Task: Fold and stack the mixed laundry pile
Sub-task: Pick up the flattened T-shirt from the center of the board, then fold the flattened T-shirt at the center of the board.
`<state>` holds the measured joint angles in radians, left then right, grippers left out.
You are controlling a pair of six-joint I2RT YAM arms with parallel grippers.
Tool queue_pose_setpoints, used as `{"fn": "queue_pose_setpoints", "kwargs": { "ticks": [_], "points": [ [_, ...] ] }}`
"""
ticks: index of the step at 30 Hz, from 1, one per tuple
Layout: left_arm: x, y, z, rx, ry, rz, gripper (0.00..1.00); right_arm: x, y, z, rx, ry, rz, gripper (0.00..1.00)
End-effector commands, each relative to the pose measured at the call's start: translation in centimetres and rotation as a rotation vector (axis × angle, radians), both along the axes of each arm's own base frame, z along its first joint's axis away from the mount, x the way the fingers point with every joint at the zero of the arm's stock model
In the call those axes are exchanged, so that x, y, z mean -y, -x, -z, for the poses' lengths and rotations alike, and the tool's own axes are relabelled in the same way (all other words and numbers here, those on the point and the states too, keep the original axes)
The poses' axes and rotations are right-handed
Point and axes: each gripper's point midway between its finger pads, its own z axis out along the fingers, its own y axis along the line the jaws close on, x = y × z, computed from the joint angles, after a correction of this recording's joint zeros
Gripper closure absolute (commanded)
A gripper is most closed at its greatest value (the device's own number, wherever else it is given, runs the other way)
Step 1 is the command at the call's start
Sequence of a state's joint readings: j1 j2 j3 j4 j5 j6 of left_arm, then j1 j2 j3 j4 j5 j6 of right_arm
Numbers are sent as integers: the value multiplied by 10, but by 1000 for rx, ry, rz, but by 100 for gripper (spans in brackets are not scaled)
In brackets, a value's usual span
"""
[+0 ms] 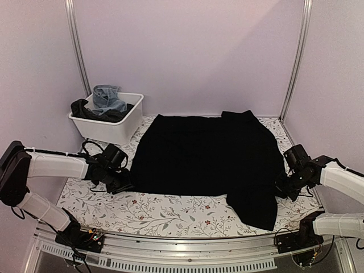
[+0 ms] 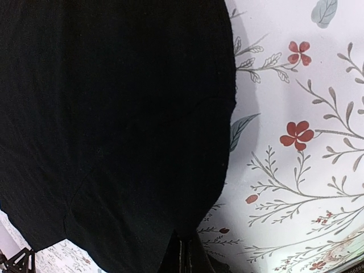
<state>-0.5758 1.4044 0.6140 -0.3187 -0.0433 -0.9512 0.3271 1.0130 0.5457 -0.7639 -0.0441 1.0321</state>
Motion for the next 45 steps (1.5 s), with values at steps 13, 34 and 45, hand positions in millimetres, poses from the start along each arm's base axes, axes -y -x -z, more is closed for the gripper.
{"fn": "queue_pose_setpoints", "kwargs": {
  "ticks": [13, 34, 45],
  "points": [
    [-6, 19, 19, -86, -75, -34, 72, -4, -1, -13, 57, -35, 2, 100],
    [-4, -17, -43, 38, -42, -9, 100, 12, -37, -73, 237, -16, 31, 100],
    [7, -77, -61, 127, -33, 29, 100, 37, -83, -79, 278, 2, 44, 100]
  ]
}}
